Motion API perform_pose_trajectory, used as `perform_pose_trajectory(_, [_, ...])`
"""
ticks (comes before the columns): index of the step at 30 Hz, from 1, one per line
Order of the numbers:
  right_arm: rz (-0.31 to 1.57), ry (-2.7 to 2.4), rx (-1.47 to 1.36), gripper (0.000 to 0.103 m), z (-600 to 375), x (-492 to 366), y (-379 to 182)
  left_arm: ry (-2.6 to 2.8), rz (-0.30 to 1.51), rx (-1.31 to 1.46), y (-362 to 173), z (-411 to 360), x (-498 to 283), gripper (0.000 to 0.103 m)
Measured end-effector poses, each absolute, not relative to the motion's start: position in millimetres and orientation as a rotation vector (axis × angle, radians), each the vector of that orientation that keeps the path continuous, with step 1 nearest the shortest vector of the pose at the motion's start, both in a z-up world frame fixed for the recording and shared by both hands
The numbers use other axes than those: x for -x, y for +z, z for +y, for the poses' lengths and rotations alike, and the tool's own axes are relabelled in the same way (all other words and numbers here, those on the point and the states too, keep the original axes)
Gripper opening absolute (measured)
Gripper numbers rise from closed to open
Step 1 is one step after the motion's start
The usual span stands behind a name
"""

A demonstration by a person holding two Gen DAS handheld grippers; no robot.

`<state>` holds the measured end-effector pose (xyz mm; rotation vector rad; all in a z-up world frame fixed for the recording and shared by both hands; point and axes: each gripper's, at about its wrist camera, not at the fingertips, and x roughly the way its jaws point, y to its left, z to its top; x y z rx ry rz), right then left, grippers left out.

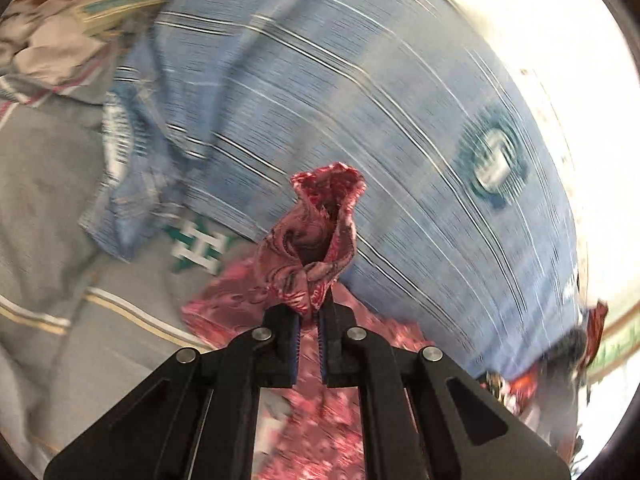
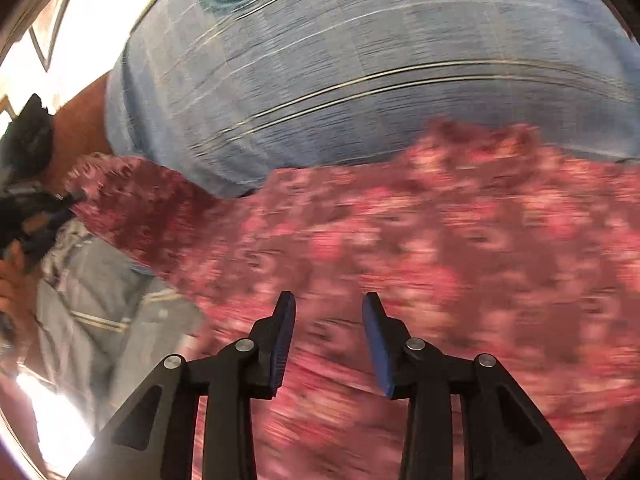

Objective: Fold small clothes

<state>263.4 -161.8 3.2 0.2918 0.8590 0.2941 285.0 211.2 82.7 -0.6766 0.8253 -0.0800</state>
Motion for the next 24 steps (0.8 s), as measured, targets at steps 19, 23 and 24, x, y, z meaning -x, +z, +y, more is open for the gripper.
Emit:
perform_pose_trajectory(19, [0.756, 0.130, -0.316, 0.037, -301, -198, -15, -0.317, 1.166, 0.484, -14, -53, -301, 0.005])
perform_pose_trajectory(23, [0.752, 0.147, -0.347, 0.038, -305, -197, -16, -0.305, 1.229, 0.471, -45, -58, -299, 0.006])
perform_pose_trajectory(24, [0.754, 0.148, -0.350, 0.038, -304, -197, -16, -0.322, 1.224, 0.485, -43, -52, -296, 0.009])
